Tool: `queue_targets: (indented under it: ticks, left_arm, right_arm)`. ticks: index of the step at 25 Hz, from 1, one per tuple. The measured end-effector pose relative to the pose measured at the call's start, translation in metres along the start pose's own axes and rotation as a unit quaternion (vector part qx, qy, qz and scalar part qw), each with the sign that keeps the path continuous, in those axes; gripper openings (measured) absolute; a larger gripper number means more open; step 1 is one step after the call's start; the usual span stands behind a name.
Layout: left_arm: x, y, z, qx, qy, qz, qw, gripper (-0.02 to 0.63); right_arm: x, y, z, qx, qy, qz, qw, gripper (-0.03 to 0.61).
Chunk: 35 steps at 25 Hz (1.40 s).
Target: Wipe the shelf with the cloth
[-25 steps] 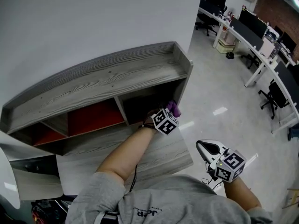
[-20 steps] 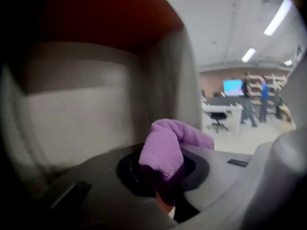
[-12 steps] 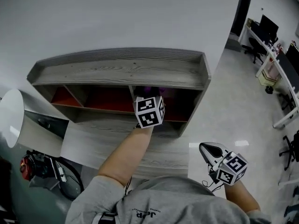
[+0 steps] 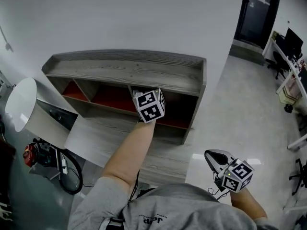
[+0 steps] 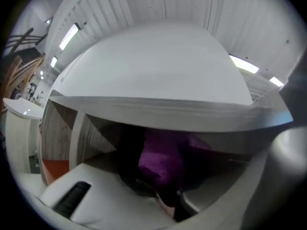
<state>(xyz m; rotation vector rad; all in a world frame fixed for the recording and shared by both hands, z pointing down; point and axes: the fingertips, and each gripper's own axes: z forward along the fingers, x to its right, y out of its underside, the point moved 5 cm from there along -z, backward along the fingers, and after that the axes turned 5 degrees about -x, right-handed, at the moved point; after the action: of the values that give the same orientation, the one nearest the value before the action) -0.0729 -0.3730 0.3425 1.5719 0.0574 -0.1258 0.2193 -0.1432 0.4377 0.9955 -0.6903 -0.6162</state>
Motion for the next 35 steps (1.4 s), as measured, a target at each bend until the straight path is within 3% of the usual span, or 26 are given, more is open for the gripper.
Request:
queue_targets:
  ticks: [3,6,12,17,19,20,23,26,30,35]
  left_arm:
    - [0.007,0.0,0.004,0.009,0.037,0.028,0.9989,0.061]
    - [0.045,0.004,0.005,0.005,0.104,0.048,0.9934,0.06]
    - [0.133,0.015,-0.008,0.004,0.263,0.082,0.9614,0.061]
    - [0.148,0.017,-0.018,-0.004,0.313,0.102,0.9442,0.063]
    - [0.135,0.015,-0.024,-0.012,0.303,0.107,0.947,0.065]
    - [0.122,0.015,-0.027,-0.018,0.284,0.101,0.9532,0.067]
    - [0.061,0.015,-0.039,-0.047,0.195,0.071,0.9771,0.067]
    - [0.005,0.004,-0.054,-0.076,0.107,0.04,0.9906,0.066]
    - [-0.017,-0.004,-0.062,-0.088,0.069,0.02,0.9935,0.061]
    - [-0.012,-0.009,-0.058,-0.079,0.082,0.042,0.9925,0.057]
  right_arm:
    - [0.007,0.003,-0.006,0.004,0.009,0.005,1.0,0.021]
    - [0.008,0.004,-0.009,0.008,0.022,0.012,1.0,0.021]
    - [0.0,0.002,-0.012,0.017,0.052,0.02,0.998,0.021]
    - [-0.009,0.001,-0.014,0.025,0.065,0.025,0.997,0.021]
    - [-0.013,-0.001,-0.012,0.025,0.068,0.023,0.997,0.021]
    - [-0.015,-0.003,-0.01,0.025,0.067,0.023,0.997,0.021]
    - [-0.022,-0.005,0.002,0.023,0.054,0.018,0.998,0.021]
    - [-0.031,-0.009,0.017,0.015,0.036,0.01,0.999,0.021]
    - [-0.041,-0.014,0.035,0.011,0.013,-0.002,1.0,0.021]
    - [-0.04,-0.02,0.032,0.02,0.013,-0.012,1.0,0.021]
